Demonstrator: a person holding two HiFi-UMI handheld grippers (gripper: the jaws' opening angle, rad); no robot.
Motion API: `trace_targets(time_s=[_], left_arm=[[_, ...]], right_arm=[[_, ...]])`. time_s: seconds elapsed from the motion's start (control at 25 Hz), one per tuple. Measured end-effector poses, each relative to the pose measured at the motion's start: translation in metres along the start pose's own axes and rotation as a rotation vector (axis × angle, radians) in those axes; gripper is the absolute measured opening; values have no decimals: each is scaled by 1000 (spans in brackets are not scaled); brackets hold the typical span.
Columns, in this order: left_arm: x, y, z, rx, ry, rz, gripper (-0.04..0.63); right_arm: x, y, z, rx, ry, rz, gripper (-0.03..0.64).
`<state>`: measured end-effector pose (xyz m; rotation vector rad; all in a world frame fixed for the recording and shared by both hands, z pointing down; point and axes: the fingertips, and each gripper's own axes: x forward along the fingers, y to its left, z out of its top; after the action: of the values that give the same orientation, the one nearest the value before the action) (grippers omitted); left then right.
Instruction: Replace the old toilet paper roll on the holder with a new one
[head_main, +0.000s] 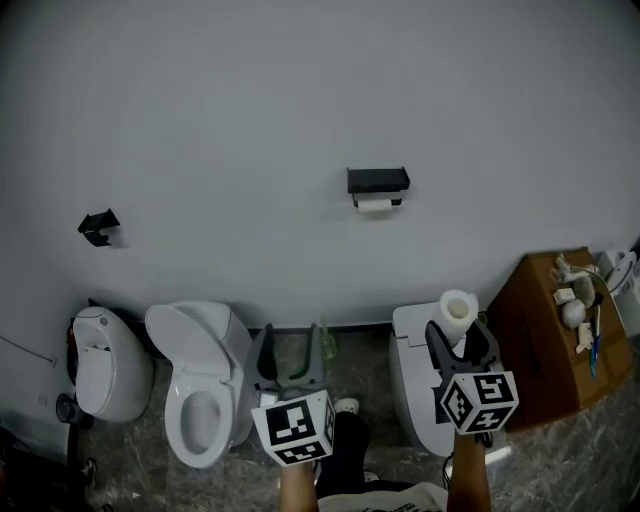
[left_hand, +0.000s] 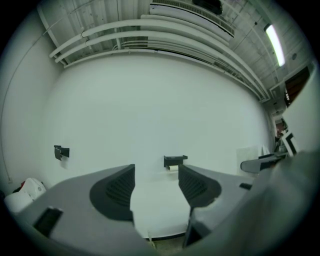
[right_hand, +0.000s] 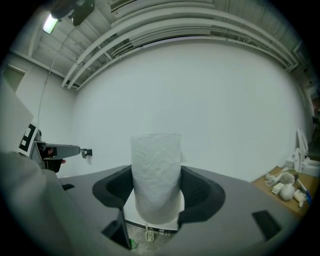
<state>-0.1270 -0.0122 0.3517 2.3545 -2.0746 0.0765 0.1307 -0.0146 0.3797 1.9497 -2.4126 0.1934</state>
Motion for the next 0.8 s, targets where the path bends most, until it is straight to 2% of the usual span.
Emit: trace_targets(time_s=[0.28,0.8], left_arm=[[77,4,3,5,-3,-25,255],[255,3,33,36,-40,-144,255]], right_arm=[[63,-18,10,-5,-10,-31,292],[208,-58,48,5,-46,-124,291]])
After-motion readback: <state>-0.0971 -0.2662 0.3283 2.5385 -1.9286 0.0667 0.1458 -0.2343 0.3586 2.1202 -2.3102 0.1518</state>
